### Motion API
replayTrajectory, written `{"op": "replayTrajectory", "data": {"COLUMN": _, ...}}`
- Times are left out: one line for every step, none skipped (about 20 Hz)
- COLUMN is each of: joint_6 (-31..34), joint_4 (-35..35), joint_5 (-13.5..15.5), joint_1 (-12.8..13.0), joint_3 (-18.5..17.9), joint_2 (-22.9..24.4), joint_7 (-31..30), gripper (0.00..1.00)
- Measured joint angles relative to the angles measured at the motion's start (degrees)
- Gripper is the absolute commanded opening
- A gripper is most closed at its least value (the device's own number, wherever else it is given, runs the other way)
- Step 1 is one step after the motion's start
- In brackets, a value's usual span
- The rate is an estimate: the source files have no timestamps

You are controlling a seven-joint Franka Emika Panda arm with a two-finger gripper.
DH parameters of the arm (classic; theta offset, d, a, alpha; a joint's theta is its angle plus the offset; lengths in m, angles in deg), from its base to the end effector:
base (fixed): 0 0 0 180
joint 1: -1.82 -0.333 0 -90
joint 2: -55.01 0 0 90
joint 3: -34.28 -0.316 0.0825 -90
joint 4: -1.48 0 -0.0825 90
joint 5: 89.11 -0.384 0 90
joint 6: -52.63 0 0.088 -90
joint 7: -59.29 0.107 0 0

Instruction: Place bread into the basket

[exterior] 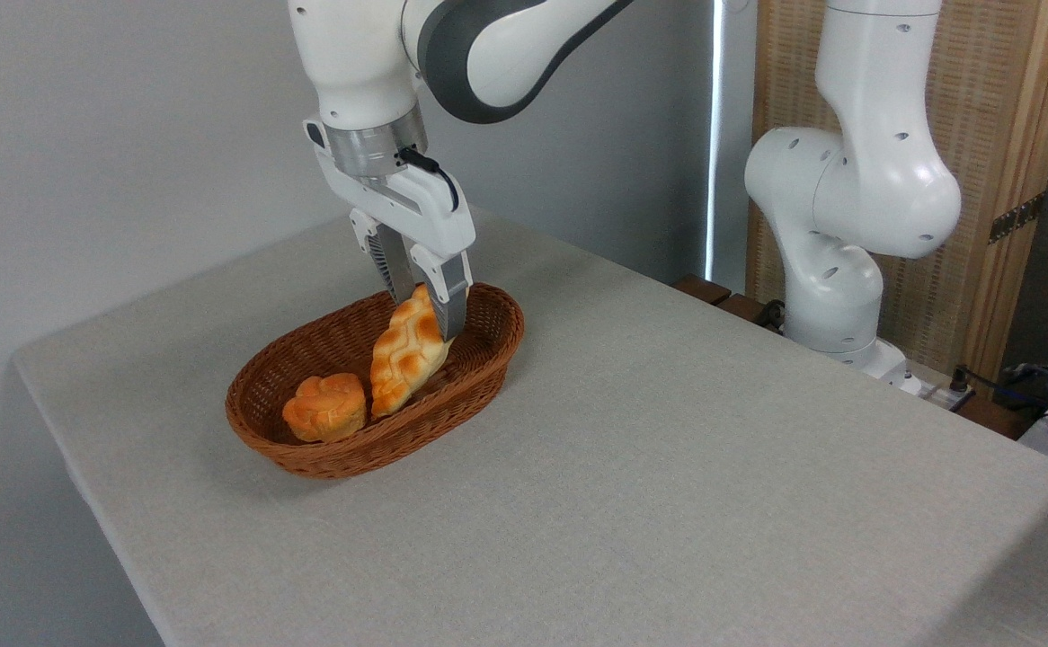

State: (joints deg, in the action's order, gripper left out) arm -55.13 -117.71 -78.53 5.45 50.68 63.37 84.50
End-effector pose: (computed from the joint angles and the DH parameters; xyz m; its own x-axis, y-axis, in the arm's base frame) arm 0.4704 -0.1912 0.4842 0.7492 -0.6623 -0.0003 -0.6553 -0.7414 0.1446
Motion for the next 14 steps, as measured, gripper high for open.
{"op": "replayTrajectory", "data": {"joint_6": 0.0, "joint_4": 0.0, "joint_5": 0.0, "joint_1": 0.0, "joint_3": 0.0, "joint_2": 0.0, "joint_7": 0.0, "gripper": 1.00}}
{"op": "replayTrajectory", "data": {"joint_6": 0.0, "joint_4": 0.0, "joint_5": 0.0, "joint_1": 0.0, "joint_3": 0.0, "joint_2": 0.0, "joint_7": 0.0, "gripper": 1.00}}
{"op": "replayTrajectory", "data": {"joint_6": 0.0, "joint_4": 0.0, "joint_5": 0.0, "joint_1": 0.0, "joint_3": 0.0, "joint_2": 0.0, "joint_7": 0.0, "gripper": 1.00}}
{"op": "replayTrajectory", "data": {"joint_6": 0.0, "joint_4": 0.0, "joint_5": 0.0, "joint_1": 0.0, "joint_3": 0.0, "joint_2": 0.0, "joint_7": 0.0, "gripper": 1.00}}
{"op": "replayTrajectory", "data": {"joint_6": 0.0, "joint_4": 0.0, "joint_5": 0.0, "joint_1": 0.0, "joint_3": 0.0, "joint_2": 0.0, "joint_7": 0.0, "gripper": 1.00}}
{"op": "replayTrajectory", "data": {"joint_6": 0.0, "joint_4": 0.0, "joint_5": 0.0, "joint_1": -0.1, "joint_3": 0.0, "joint_2": 0.0, "joint_7": 0.0, "gripper": 1.00}}
{"op": "replayTrajectory", "data": {"joint_6": 0.0, "joint_4": 0.0, "joint_5": 0.0, "joint_1": -0.1, "joint_3": 0.0, "joint_2": 0.0, "joint_7": 0.0, "gripper": 1.00}}
{"op": "replayTrajectory", "data": {"joint_6": 0.0, "joint_4": 0.0, "joint_5": 0.0, "joint_1": -0.1, "joint_3": 0.0, "joint_2": 0.0, "joint_7": 0.0, "gripper": 1.00}}
{"op": "replayTrajectory", "data": {"joint_6": -0.1, "joint_4": 0.1, "joint_5": 0.0, "joint_1": -0.1, "joint_3": -0.1, "joint_2": 0.0, "joint_7": 0.0, "gripper": 1.00}}
{"op": "replayTrajectory", "data": {"joint_6": -0.1, "joint_4": 0.3, "joint_5": 0.0, "joint_1": -0.2, "joint_3": -0.1, "joint_2": 0.1, "joint_7": 0.0, "gripper": 1.00}}
{"op": "replayTrajectory", "data": {"joint_6": -0.1, "joint_4": 0.6, "joint_5": 0.0, "joint_1": -0.3, "joint_3": -0.2, "joint_2": 0.1, "joint_7": 0.0, "gripper": 1.00}}
{"op": "replayTrajectory", "data": {"joint_6": -0.1, "joint_4": 0.9, "joint_5": 0.0, "joint_1": -0.4, "joint_3": -0.2, "joint_2": 0.2, "joint_7": 0.0, "gripper": 1.00}}
{"op": "replayTrajectory", "data": {"joint_6": -0.1, "joint_4": 1.3, "joint_5": 0.0, "joint_1": -0.7, "joint_3": -0.3, "joint_2": 0.3, "joint_7": 0.0, "gripper": 1.00}}
{"op": "replayTrajectory", "data": {"joint_6": -0.1, "joint_4": 2.0, "joint_5": 0.0, "joint_1": -1.3, "joint_3": -0.3, "joint_2": 0.4, "joint_7": 0.0, "gripper": 1.00}}
